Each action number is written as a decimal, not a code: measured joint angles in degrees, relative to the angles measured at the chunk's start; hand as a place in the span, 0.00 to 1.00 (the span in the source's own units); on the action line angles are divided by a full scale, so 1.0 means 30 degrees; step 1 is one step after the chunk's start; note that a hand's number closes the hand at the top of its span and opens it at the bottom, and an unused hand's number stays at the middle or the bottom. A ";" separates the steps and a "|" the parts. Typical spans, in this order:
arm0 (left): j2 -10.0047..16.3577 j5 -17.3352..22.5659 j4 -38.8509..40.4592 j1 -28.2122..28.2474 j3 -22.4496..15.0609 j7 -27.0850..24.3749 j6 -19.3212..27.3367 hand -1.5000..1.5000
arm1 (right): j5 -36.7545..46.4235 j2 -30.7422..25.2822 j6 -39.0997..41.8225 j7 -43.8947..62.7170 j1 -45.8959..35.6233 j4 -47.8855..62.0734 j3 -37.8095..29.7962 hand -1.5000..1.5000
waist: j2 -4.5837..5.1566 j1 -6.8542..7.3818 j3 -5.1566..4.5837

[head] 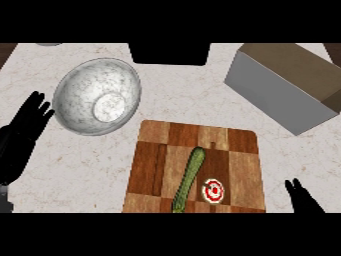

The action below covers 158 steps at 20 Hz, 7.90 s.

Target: Pick the cupcake from the cutting board and place it in the cardboard box

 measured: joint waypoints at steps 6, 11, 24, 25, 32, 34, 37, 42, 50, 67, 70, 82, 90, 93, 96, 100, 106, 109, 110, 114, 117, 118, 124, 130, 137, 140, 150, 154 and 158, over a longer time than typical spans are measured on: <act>-0.0270 -0.0189 -0.0034 0.0005 -0.0083 0.0171 0.0061 0.50 | 0.1288 0.3554 0.4552 0.5804 -0.3775 0.0277 0.2679 0.00 | -0.0104 -0.0044 0.0075; -0.0379 -0.0273 0.0361 0.0082 0.0307 -0.0056 -0.0159 0.50 | 0.0667 0.4978 0.5766 0.7322 -0.6294 0.1294 0.2923 0.00 | -0.0164 -0.0267 0.0118; -0.0908 -0.0763 0.0402 0.0099 0.0897 0.0310 -0.0502 0.50 | -0.0505 0.5529 0.5849 0.8364 -0.9209 0.3766 0.3421 0.00 | -0.0262 -0.0577 0.0165; -0.0934 -0.0767 0.0342 0.0063 0.0975 0.0415 -0.0512 0.50 | -0.0471 0.5532 0.5734 0.8498 -0.9530 0.3943 0.3577 0.00 | -0.0268 -0.0578 0.0163; -0.1313 -0.1108 0.0000 0.0327 0.1067 0.0557 -0.0546 0.50 | -0.0504 0.5540 0.5765 0.8322 -1.0834 0.5566 0.3111 0.00 | -0.0272 -0.0557 0.0163; -0.1346 -0.1175 -0.0048 0.0353 0.1151 0.0548 -0.0638 0.50 | -0.0521 0.5544 0.5762 0.8240 -1.0834 0.5877 0.2995 0.00 | -0.0273 -0.0580 0.0166; -0.1297 -0.1111 0.0251 0.0338 0.1444 0.0463 -0.0980 0.50 | -0.0988 0.5538 0.5851 0.8269 -1.1399 0.6337 0.2463 0.00 | -0.0264 -0.0586 0.0163; -0.1435 -0.1173 0.0257 0.0177 0.1602 0.0604 -0.1127 0.50 | -0.1280 0.5527 0.5735 0.8415 -1.1537 0.7035 0.2415 0.00 | -0.0277 -0.0610 0.0163; -0.1665 -0.1412 0.0348 0.0450 0.1794 0.0449 -0.1517 0.50 | -0.1120 0.5532 0.5339 0.8542 -1.1564 0.8507 0.2617 0.00 | -0.0282 -0.0601 0.0165; -0.2294 -0.2004 0.0475 0.0162 0.2182 0.0698 -0.1769 0.50 | -0.1926 0.5502 0.4814 0.7875 -1.1900 1.1022 0.1771 0.00 | -0.0276 -0.0644 0.0170; -0.2426 -0.2106 0.0180 0.0629 0.2290 0.0503 -0.1940 0.50 | -0.1903 0.5541 0.4505 0.7910 -1.1979 1.1576 0.1922 0.00 | -0.0281 -0.0605 0.0170; -0.2751 -0.2327 -0.0610 0.0947 0.3152 0.1182 -0.2689 0.50 | -0.0827 0.5582 0.3594 0.6827 -1.2234 1.2783 0.2205 1.00 | -0.0289 -0.0628 0.0176; -0.3201 -0.2952 -0.0258 0.0313 0.2993 0.1350 -0.2747 0.50 | -0.1388 0.5096 0.4953 0.3204 -1.4882 1.4979 0.1511 1.00 | -0.0174 -0.0326 0.0184; -0.3214 -0.2925 -0.0203 -0.0048 0.2990 0.1428 -0.2766 0.50 | -0.2339 0.4502 0.6166 0.0343 -1.7093 1.6665 0.1158 1.00 | -0.0105 -0.0102 0.0188; -0.3392 -0.3150 -0.0340 0.0151 0.2896 0.1448 -0.2640 0.50 | -0.2620 0.4520 0.6393 -0.1980 -1.9242 1.8979 0.0553 1.00 | -0.0145 -0.0153 0.0185; -0.3274 -0.2999 -0.0115 0.0063 0.3286 0.1533 -0.2914 0.50 | -0.1833 0.4351 0.5301 -0.4269 -2.1228 2.1543 -0.0183 1.00 | -0.0189 -0.0317 0.0183; -0.3298 -0.3025 -0.0060 -0.0027 0.3587 0.1687 -0.3047 0.50 | -0.0928 0.4689 0.5202 -0.4424 -2.2328 1.9731 -0.0431 1.00 | -0.0289 -0.0584 0.0177; -0.3455 -0.3082 -0.0207 0.0341 0.3631 0.1558 -0.3025 0.50 | -0.0784 0.4794 0.5737 -0.3735 -2.2799 1.7350 -0.0649 1.00 | -0.0351 -0.0690 0.0175; -0.3579 -0.3223 -0.0156 0.0390 0.3541 0.1408 -0.2983 0.50 | -0.0660 0.4860 0.5764 -0.3453 -2.3019 1.6666 -0.0777 1.00 | -0.0359 -0.0720 0.0175; -0.3440 -0.3118 -0.0212 0.0376 0.3759 0.1616 -0.3093 0.50 | -0.0126 0.4785 0.6060 -0.2082 -2.3505 1.3628 -0.1502 1.00 | -0.0385 -0.0813 0.0174; -0.3686 -0.3340 -0.0310 0.0350 0.3607 0.1577 -0.2935 0.50 | 0.0280 0.4443 0.6326 -0.1216 -2.4118 1.2325 -0.2640 1.00 | -0.0371 -0.0791 0.0172; -0.3738 -0.3434 -0.0326 0.0362 0.3553 0.1584 -0.2902 0.50 | 0.0334 0.4374 0.6530 -0.0861 -2.4348 1.1933 -0.3085 1.00 | -0.0367 -0.0784 0.0174; -0.3798 -0.3335 -0.0351 0.0488 0.3720 0.1528 -0.3235 0.50 | 0.0781 0.3811 0.7340 0.0419 -2.6039 1.1393 -0.5595 1.00 | -0.0325 -0.0676 0.0169; -0.3814 -0.3455 0.0013 0.0174 0.3966 0.1432 -0.3481 0.50 | 0.0834 0.2351 0.6676 -0.1297 -2.6340 1.3179 -0.7559 1.00 | -0.0272 -0.0593 0.0173; -0.4019 -0.3775 0.0234 -0.0006 0.4021 0.1335 -0.3617 0.50 | 0.0649 0.0875 0.5179 -0.4503 -2.6426 1.6254 -0.9109 1.00 | -0.0251 -0.0540 0.0173; -0.4197 -0.3937 0.0382 -0.0107 0.3955 0.1204 -0.3645 0.50 | 0.0738 0.0629 0.3662 -0.6142 -2.6229 1.8072 -0.9483 1.00 | -0.0233 -0.0509 0.0175; -0.4387 -0.4192 0.0516 -0.0503 0.3998 0.1381 -0.3714 0.50 | 0.0295 0.1101 0.0980 -0.9038 -2.6279 2.4022 -1.0713 1.00 | -0.0203 -0.0424 0.0180; -0.4380 -0.4143 0.0239 -0.0590 0.4046 0.1685 -0.3651 0.50 | -0.0185 0.0628 0.0944 -0.9309 -2.6291 2.6002 -1.1682 0.00 | -0.0385 -0.0345 0.0054; -0.4312 -0.3960 0.0305 -0.0523 0.4270 0.1636 -0.3850 0.50 | -0.0682 0.0623 0.1002 -1.0137 -2.6343 2.7262 -1.2055 0.00 | -0.0505 -0.0355 -0.0016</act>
